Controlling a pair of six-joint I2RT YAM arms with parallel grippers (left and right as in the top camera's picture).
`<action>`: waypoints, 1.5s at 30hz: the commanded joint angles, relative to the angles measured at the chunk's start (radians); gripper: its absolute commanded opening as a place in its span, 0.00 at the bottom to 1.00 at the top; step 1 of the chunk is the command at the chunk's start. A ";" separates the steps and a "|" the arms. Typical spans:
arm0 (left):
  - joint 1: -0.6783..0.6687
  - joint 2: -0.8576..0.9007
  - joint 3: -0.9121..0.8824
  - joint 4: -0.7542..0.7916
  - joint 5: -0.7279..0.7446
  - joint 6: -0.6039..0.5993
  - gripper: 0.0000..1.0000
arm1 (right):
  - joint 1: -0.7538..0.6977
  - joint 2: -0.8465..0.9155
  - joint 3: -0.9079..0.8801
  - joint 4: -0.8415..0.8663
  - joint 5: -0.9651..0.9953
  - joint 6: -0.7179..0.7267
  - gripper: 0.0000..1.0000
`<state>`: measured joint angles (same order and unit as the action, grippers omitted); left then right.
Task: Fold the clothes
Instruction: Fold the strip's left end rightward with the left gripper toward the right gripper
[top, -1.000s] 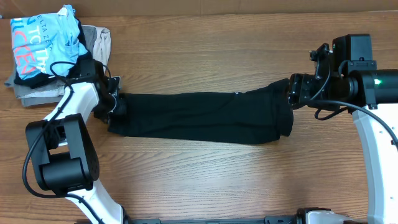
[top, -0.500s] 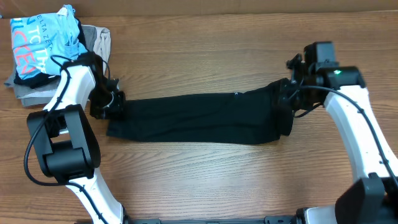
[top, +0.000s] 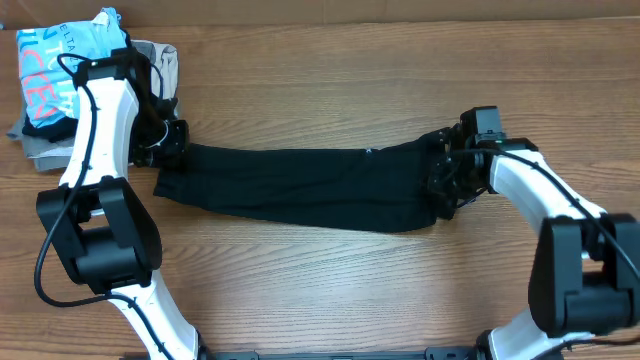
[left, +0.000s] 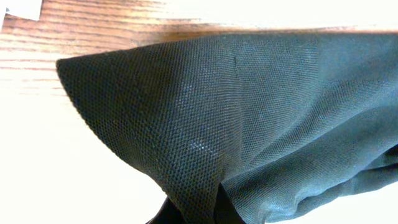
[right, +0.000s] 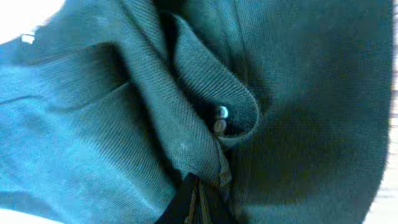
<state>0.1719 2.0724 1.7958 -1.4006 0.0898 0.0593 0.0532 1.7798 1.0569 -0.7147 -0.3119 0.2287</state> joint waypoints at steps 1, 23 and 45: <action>-0.018 0.000 0.030 -0.018 -0.019 0.011 0.04 | 0.004 0.029 -0.009 0.028 -0.024 0.013 0.04; -0.417 0.010 0.005 0.134 -0.019 -0.110 0.04 | 0.003 0.029 -0.008 0.021 -0.031 0.012 0.04; -0.567 0.106 0.013 0.201 0.196 -0.242 0.58 | 0.003 0.029 -0.008 0.018 -0.031 0.012 0.04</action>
<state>-0.3912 2.1761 1.7996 -1.2030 0.1726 -0.1631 0.0532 1.8091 1.0534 -0.6983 -0.3367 0.2359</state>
